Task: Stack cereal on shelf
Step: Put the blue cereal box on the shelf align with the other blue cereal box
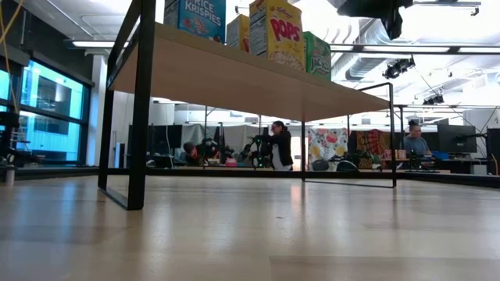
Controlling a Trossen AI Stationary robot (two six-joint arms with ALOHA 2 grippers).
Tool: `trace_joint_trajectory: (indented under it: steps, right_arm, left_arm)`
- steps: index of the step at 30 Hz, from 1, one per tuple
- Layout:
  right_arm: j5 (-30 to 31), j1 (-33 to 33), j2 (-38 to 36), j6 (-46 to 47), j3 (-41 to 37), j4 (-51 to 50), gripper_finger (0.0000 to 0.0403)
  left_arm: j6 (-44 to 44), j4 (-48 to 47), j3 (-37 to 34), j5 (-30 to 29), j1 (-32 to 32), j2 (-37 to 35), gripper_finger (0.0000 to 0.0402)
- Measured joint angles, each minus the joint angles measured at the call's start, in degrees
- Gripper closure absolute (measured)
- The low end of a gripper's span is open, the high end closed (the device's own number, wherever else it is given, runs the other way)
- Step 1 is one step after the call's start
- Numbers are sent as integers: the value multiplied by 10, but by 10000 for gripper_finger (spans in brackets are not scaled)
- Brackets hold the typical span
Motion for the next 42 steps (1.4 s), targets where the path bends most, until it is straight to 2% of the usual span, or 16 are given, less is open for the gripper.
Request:
trace_joint_trajectory:
  steps: [8,16,37,42]
  right_arm:
    - [-29,0,0,11,0,-54,402]
    - [-29,0,0,20,0,-64,402]
    - [-30,0,0,35,0,-64,402]
    - [-24,0,0,35,0,-64,402]
  left_arm:
    - [-63,10,0,6,-60,80,143]
    - [-107,35,-33,12,-97,89,145]
    - [-130,175,-158,46,-101,87,148]
    - [-131,175,-167,45,-101,87,180]
